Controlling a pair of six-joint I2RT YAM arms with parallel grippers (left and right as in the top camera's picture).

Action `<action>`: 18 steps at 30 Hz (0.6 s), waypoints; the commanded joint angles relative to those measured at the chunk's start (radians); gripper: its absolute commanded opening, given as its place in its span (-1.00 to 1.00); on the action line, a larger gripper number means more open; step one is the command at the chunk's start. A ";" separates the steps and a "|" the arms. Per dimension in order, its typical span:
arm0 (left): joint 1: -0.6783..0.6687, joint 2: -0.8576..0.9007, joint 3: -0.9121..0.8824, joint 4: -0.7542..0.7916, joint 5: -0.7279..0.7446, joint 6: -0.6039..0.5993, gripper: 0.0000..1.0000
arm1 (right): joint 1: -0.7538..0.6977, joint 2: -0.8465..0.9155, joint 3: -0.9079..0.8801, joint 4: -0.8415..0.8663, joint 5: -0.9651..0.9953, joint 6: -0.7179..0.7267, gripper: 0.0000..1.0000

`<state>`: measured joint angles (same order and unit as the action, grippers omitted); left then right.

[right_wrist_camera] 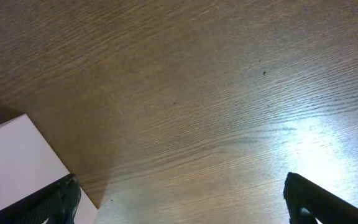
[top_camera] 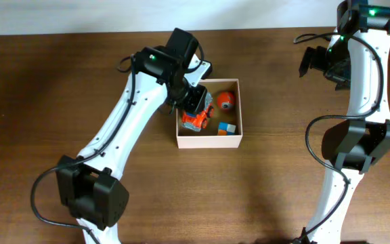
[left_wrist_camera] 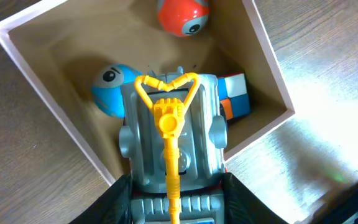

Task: Pack container
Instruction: 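Carry the fire truck right into the pink box and release it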

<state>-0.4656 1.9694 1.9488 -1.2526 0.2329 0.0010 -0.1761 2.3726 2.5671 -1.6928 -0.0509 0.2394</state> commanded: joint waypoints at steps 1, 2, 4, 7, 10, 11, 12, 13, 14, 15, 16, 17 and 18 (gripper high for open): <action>-0.003 -0.031 0.014 0.019 0.014 0.014 -0.18 | -0.001 -0.008 -0.003 -0.002 -0.006 0.009 0.97; -0.003 -0.021 0.006 0.031 0.013 0.014 -0.18 | -0.001 -0.008 -0.003 -0.002 -0.005 0.009 0.97; -0.003 0.008 -0.011 0.057 0.011 0.014 -0.17 | -0.001 -0.008 -0.003 -0.002 -0.006 0.009 0.97; -0.003 0.040 -0.019 0.088 0.007 0.015 -0.17 | -0.001 -0.008 -0.003 -0.002 -0.005 0.009 0.98; -0.003 0.069 -0.019 0.114 -0.003 0.015 -0.17 | -0.001 -0.008 -0.003 -0.002 -0.006 0.009 0.97; -0.003 0.081 -0.019 0.121 -0.021 0.015 -0.17 | -0.001 -0.008 -0.003 -0.002 -0.005 0.009 0.97; -0.003 0.094 -0.019 0.123 -0.033 0.015 -0.17 | -0.001 -0.008 -0.003 -0.002 -0.006 0.009 0.97; -0.003 0.106 -0.019 0.122 -0.035 0.015 -0.17 | -0.001 -0.008 -0.003 -0.002 -0.006 0.009 0.97; -0.003 0.117 -0.019 0.119 -0.034 0.014 -0.17 | -0.001 -0.008 -0.003 -0.002 -0.006 0.009 0.97; -0.003 0.130 -0.019 0.117 -0.035 0.015 -0.17 | -0.001 -0.008 -0.003 -0.002 -0.006 0.009 0.97; -0.003 0.141 -0.019 0.116 -0.035 0.014 -0.17 | -0.001 -0.008 -0.003 -0.002 -0.006 0.009 0.98; -0.003 0.149 -0.019 0.116 -0.034 0.014 -0.17 | -0.001 -0.008 -0.003 -0.002 -0.006 0.009 0.97; -0.003 0.158 -0.019 0.116 -0.035 0.015 -0.17 | -0.001 -0.008 -0.003 -0.002 -0.006 0.009 0.97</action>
<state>-0.4664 2.0987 1.9400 -1.1362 0.2070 0.0006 -0.1761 2.3726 2.5671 -1.6928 -0.0513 0.2401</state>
